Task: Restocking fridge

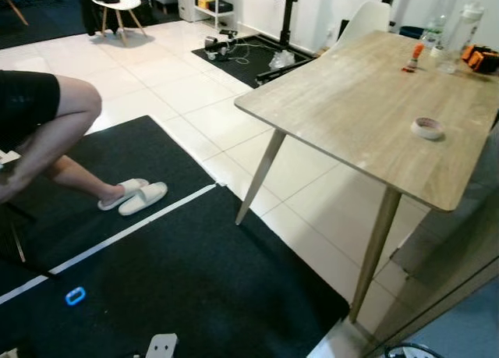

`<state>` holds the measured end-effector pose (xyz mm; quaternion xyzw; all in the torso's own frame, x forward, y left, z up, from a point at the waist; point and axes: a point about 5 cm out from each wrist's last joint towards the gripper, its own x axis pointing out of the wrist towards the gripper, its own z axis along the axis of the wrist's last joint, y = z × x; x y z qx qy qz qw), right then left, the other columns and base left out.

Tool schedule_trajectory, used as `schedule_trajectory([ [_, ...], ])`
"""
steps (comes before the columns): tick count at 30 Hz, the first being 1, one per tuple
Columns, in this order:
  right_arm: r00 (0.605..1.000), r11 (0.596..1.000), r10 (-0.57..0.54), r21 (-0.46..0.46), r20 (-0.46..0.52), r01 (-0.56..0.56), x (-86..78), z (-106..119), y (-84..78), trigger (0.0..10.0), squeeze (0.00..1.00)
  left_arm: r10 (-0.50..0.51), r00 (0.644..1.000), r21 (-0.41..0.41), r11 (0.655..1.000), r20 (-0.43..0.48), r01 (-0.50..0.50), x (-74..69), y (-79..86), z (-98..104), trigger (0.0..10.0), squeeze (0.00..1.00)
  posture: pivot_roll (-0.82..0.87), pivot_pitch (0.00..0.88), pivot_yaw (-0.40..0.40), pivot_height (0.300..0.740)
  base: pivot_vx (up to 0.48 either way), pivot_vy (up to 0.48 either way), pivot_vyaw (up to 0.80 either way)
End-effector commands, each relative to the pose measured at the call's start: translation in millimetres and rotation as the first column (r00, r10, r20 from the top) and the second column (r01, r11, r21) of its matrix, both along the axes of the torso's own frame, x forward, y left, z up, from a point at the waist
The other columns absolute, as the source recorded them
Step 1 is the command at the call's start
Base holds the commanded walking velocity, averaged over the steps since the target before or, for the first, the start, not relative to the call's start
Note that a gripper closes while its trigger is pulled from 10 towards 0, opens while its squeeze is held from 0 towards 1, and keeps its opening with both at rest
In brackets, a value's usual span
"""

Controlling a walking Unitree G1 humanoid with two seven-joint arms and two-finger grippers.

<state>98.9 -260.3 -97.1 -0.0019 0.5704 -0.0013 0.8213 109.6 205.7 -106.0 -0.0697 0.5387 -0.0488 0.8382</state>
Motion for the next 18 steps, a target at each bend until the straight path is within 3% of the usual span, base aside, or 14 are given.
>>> schedule_trajectory([
  [1,1.0,1.0,-0.001,-0.001,0.01,0.001,2.5,0.2,1.4,10.0,0.0,-0.005,1.0,-0.002,1.0,0.0,0.005,0.4,-0.5,0.1,10.0,0.0,0.0,0.0,-0.053,0.74,0.0,0.0,0.0],
  [18,1.0,1.0,0.015,0.001,0.009,-0.015,3.5,-0.6,4.7,10.0,0.0,-0.013,1.0,-0.011,1.0,0.003,0.013,0.6,-1.4,0.2,10.0,0.0,0.0,0.0,-0.058,0.74,0.0,0.0,0.0],
])
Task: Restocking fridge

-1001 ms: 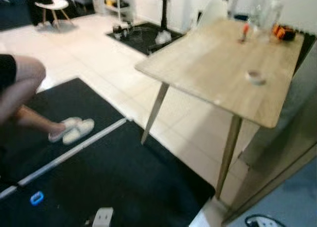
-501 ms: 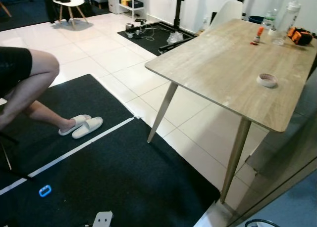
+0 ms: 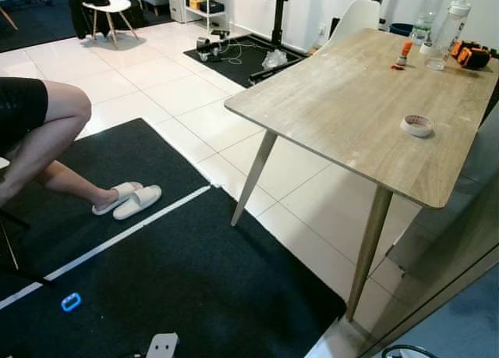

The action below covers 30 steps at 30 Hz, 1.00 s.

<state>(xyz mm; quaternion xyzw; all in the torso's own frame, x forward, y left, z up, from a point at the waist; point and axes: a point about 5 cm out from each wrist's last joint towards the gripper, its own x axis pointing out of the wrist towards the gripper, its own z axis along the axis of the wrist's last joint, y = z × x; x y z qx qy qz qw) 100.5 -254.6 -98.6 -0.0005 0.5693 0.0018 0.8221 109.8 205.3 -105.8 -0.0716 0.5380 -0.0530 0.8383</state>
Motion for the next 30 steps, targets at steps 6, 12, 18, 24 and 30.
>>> schedule_trajectory([
  [6,1.0,1.0,0.011,-0.012,0.006,-0.01,-0.1,2.2,-6.4,10.0,0.0,-0.014,1.0,-0.006,1.0,0.004,0.014,1.2,-2.1,0.1,10.0,0.0,-0.01,0.0,-0.06,0.74,0.081,0.0,0.0],
  [12,1.0,1.0,0.014,-0.014,0.006,-0.014,-1.0,2.9,-9.1,10.0,0.0,-0.02,1.0,-0.009,1.0,0.006,0.02,1.4,-2.8,0.2,10.0,0.0,-0.01,0.0,-0.061,0.74,0.271,0.0,0.0],
  [18,1.0,1.0,0.019,-0.01,0.008,-0.019,-0.7,3.1,-9.1,10.0,0.0,-0.023,1.0,-0.01,1.0,0.005,0.023,0.8,-3.0,0.0,10.0,0.0,-0.01,0.0,-0.062,0.74,0.288,0.0,0.0],
  [24,1.0,1.0,0.025,0.001,0.014,-0.025,0.4,2.9,-6.7,10.0,0.0,-0.021,1.0,-0.011,1.0,0.004,0.021,0.1,-2.8,-0.1,10.0,0.0,0.0,0.0,-0.062,0.74,0.29,0.0,0.0],
  [30,1.0,1.0,0.023,0.013,0.019,-0.023,0.7,2.5,-4.8,10.0,0.0,-0.019,1.0,-0.012,1.0,0.004,0.019,0.0,-2.4,-0.1,10.0,0.0,0.0,0.0,-0.063,0.74,0.29,0.0,0.0],
])
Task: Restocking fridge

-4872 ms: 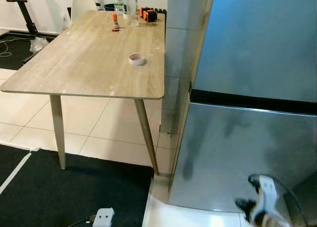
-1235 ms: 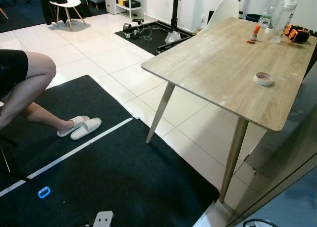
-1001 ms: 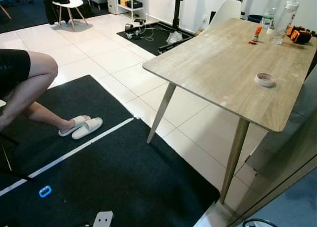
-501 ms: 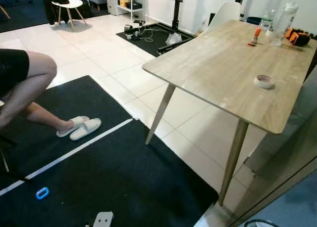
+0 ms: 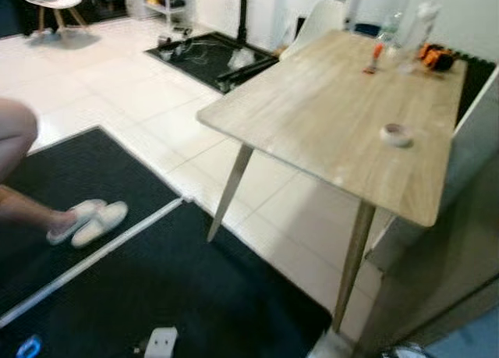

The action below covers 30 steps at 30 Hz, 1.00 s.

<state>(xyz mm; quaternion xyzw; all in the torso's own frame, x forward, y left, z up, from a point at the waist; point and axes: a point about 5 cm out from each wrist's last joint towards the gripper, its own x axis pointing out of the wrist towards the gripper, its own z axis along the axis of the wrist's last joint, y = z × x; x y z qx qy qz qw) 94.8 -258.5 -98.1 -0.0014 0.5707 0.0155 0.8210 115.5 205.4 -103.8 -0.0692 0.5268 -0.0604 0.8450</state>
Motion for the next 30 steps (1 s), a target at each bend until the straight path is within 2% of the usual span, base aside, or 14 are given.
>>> schedule_trajectory([
  [1,1.0,1.0,-0.001,0.0,0.022,0.001,6.4,2.0,-0.9,10.0,0.0,-0.007,1.0,-0.008,1.0,-0.023,0.007,-5.7,-2.5,-2.1,10.0,0.0,0.0,0.0,-0.063,0.74,0.292,0.0,0.0],
  [30,1.0,0.999,0.008,0.034,0.027,-0.009,9.1,1.6,4.2,10.0,0.0,-0.009,1.0,-0.016,1.0,-0.019,0.009,-3.9,-3.8,-1.7,10.0,0.0,-0.01,0.0,-0.064,0.74,0.286,0.0,0.0],
])
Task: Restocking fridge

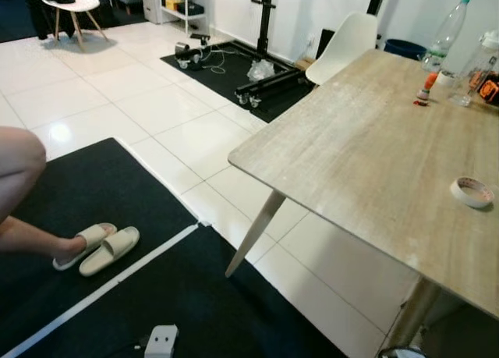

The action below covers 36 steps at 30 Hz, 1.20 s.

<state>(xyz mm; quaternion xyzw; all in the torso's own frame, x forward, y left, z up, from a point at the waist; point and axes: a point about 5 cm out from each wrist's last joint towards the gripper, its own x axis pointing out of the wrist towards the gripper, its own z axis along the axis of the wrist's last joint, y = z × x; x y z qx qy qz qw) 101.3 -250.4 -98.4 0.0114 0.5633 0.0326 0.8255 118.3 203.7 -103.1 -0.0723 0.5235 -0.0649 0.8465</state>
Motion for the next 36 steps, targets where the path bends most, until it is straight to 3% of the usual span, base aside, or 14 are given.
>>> schedule_trajectory([
  [1,1.0,1.0,-0.005,-0.002,0.01,0.005,2.4,2,-3.7,10.0,0.0,-0.006,1.0,-0.006,1.0,-0.026,0.006,-6.6,-2.3,-2,10.0,0.0,-0.01,0.0,-0.064,0.74,0.281,0.0,0.0],
  [7,1.0,1.0,0.0,0.029,0.022,0.0,3.4,2,-1.8,10.0,0.0,-0.006,1.0,-0.007,1.0,-0.026,0.006,-6.7,-2.4,-2,10.0,0.0,-0.01,0.0,-0.064,0.74,0.278,0.0,0.0],
  [21,0.999,0.995,0.051,0.09,0.005,-0.052,1.3,-1,11.6,10.0,0.0,-0.006,1.0,-0.011,1.0,-0.029,0.005,-7.4,-2.2,-3,10.0,0.0,0.0,0.0,-0.067,0.74,0.275,0.0,0.8],
  [36,0.996,0.989,0.084,0.122,-0.016,-0.081,-9.4,-2,8.5,10.0,0.0,-0.011,1.0,-0.01,1.0,-0.03,0.01,-8.2,-2.1,-3,10.0,0.0,0.0,0.0,-0.067,0.74,0.268,0.0,0.8],
])
